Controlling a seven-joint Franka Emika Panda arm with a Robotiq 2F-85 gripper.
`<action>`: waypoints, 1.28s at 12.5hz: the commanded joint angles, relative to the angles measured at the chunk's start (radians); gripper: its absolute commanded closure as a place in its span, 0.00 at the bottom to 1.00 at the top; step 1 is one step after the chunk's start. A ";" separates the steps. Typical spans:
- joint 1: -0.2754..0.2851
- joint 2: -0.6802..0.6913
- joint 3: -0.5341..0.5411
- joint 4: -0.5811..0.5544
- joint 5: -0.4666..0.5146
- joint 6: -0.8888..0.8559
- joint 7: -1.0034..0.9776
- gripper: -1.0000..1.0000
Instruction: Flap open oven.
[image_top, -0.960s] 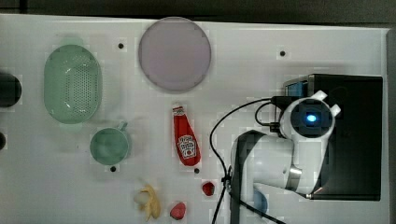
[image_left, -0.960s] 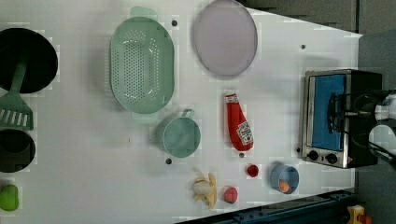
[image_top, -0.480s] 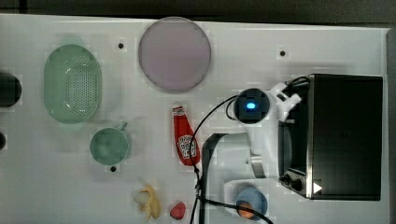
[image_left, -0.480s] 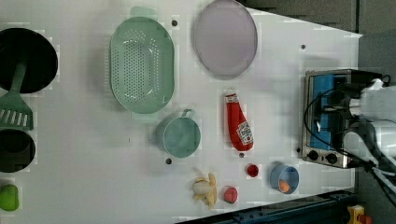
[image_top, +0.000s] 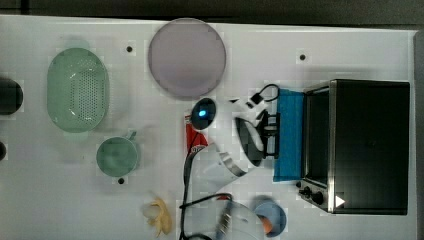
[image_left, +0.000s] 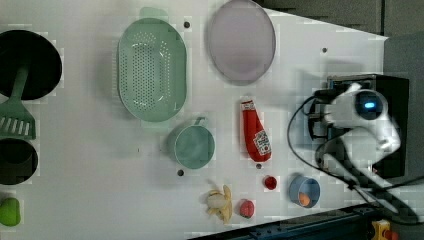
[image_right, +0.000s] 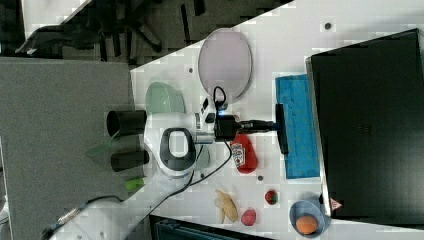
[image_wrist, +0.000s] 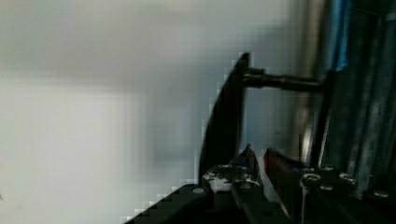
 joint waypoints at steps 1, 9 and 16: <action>0.055 0.066 -0.006 0.013 -0.067 -0.023 0.254 0.83; 0.121 0.188 -0.012 0.073 -0.096 -0.041 0.269 0.83; 0.106 -0.015 -0.024 0.073 0.138 0.017 0.269 0.83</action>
